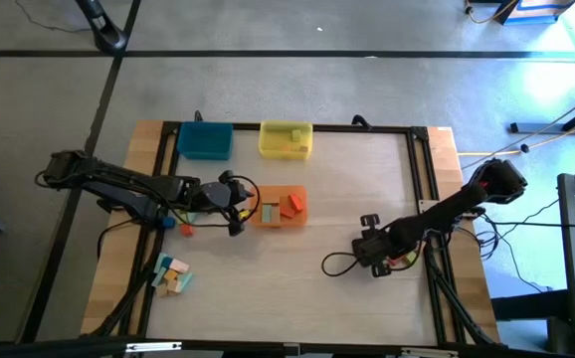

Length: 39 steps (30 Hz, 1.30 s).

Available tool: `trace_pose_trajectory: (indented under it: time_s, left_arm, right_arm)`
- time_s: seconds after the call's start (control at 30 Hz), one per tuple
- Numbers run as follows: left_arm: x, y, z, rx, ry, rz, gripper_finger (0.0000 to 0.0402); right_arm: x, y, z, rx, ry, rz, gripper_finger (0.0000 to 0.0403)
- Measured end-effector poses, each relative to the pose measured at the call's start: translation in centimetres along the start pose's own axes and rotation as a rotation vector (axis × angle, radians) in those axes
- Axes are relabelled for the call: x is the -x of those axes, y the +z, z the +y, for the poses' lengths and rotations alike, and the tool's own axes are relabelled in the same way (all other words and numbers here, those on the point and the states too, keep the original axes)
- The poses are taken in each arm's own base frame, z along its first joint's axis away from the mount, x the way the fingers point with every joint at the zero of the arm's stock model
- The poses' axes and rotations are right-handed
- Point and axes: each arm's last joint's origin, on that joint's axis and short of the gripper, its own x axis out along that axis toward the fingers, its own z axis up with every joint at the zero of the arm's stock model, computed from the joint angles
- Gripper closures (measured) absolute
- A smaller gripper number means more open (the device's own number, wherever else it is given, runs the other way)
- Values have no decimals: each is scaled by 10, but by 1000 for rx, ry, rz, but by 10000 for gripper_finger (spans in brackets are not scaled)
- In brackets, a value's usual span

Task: Sort blocks by size
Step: Put the brown rectangle block into the orange bin

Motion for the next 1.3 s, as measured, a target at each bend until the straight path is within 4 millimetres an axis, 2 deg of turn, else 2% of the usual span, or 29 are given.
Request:
trace_pose_trajectory:
  time_s: [0.23,0.5,0.6,0.9,1.3]
  left_arm:
    - [0,0,0,15,-1,0,183]
    - [0,0,0,15,-1,0,183]
    - [1,0,0,5,-2,-3,183]
    - [9,5,2,-4,-11,-47,183]
    - [11,7,2,-15,-14,-68,183]
  right_arm:
    - [14,21,2,-57,-2,-89,272]
    - [31,39,2,-31,-71,-172,271]
    - [33,43,-4,-38,-88,-184,271]
    - [31,52,-36,-88,-118,-201,270]
    - [30,68,-95,-109,-207,-330,270]
